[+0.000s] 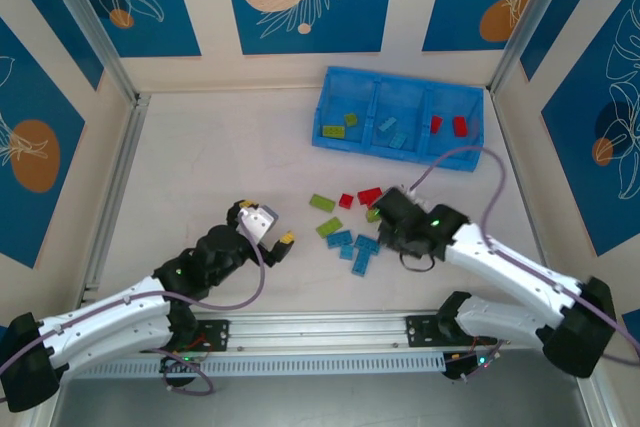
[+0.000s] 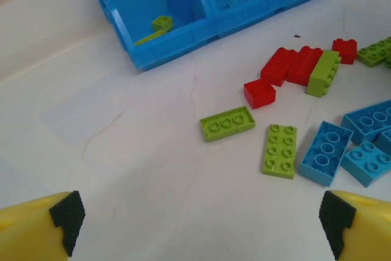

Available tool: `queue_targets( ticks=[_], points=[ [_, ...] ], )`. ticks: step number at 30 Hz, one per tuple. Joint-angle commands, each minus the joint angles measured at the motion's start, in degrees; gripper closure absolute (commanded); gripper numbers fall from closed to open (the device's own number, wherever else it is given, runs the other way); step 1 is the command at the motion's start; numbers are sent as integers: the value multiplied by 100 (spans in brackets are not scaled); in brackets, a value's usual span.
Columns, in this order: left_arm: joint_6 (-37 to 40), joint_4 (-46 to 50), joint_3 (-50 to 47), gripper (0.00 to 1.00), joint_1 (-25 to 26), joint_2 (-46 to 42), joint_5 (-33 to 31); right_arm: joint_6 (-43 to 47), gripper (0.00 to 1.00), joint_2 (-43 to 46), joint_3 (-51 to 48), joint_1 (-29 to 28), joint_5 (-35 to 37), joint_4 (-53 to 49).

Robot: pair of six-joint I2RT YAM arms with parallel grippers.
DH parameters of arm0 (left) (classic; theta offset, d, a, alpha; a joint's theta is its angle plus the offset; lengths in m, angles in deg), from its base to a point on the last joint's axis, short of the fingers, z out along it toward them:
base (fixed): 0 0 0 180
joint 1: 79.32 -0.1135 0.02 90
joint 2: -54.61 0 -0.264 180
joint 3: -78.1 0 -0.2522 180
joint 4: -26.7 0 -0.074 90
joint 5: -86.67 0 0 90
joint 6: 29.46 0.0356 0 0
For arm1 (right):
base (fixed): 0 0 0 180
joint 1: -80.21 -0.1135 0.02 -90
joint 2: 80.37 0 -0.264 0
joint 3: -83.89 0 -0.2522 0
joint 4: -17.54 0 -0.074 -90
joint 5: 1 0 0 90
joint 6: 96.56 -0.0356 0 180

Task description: Sort the legos into containers by color

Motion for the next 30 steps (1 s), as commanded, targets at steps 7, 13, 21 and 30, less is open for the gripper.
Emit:
queue_targets(
  ticks=[7,13,21,30],
  points=[
    [121,-199,-96,0,33,-8,-173,2625,85,-1087,1582,2804,-1015,1478],
    [134,-220,-54,0,32,157,-155,3204,85,-3995,4116,3164,-1428,1157],
    [169,-193,44,0,34,469,-160,3058,80,-6974,7692,3338,-1081,-100],
    [145,-184,14,0,35,400,-199,3075,47,-7335,9410,3427,-1311,-1340]
  ],
)
